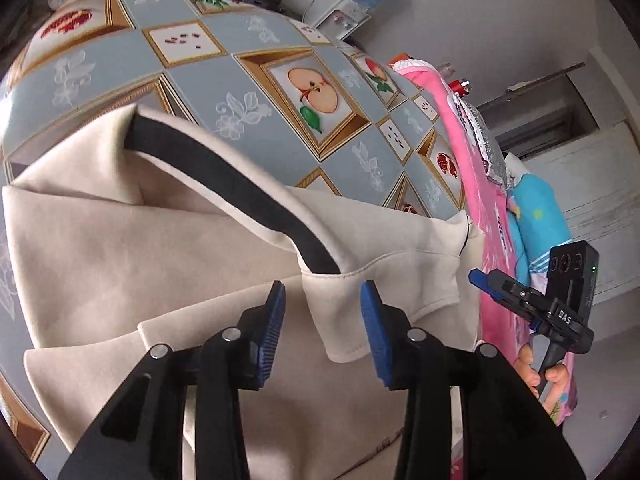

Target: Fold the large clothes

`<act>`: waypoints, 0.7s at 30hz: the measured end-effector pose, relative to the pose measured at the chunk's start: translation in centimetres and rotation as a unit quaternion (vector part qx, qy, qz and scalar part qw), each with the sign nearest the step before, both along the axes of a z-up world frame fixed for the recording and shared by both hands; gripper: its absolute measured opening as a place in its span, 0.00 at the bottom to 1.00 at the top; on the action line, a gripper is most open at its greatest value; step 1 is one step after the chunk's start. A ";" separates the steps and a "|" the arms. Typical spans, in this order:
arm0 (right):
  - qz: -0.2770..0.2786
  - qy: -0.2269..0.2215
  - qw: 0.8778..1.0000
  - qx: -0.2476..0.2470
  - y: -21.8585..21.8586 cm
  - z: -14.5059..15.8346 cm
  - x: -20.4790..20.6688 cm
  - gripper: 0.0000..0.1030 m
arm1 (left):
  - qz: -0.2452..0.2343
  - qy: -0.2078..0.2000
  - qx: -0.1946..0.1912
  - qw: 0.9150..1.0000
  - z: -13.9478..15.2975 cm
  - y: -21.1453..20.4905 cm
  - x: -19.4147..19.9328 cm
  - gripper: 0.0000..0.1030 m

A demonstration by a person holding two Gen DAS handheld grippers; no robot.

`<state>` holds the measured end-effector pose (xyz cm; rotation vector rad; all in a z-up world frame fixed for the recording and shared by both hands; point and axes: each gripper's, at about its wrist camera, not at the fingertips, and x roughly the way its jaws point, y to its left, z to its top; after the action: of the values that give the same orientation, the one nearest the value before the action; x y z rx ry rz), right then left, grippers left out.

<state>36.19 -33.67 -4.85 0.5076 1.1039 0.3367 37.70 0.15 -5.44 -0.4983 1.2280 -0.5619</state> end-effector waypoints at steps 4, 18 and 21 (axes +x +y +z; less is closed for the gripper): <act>-0.016 0.061 0.996 0.056 -1.3 -2.7 1.2 0.60 | 0.014 0.036 -0.021 0.999 -1.3 -0.1 0.4 0.36; 0.008 0.113 0.985 0.128 -0.7 -4.3 0.8 0.49 | 0.019 0.083 -0.049 0.995 -2.4 -1.0 -0.4 0.23; 0.014 0.119 0.986 0.119 -0.3 -4.7 0.8 0.30 | 0.027 0.086 -0.059 0.994 -2.7 -0.6 -0.2 0.16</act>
<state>36.97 -33.93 -9.55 0.7604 1.3103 0.4434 37.47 -0.44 -8.13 -0.6901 1.3451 -0.5567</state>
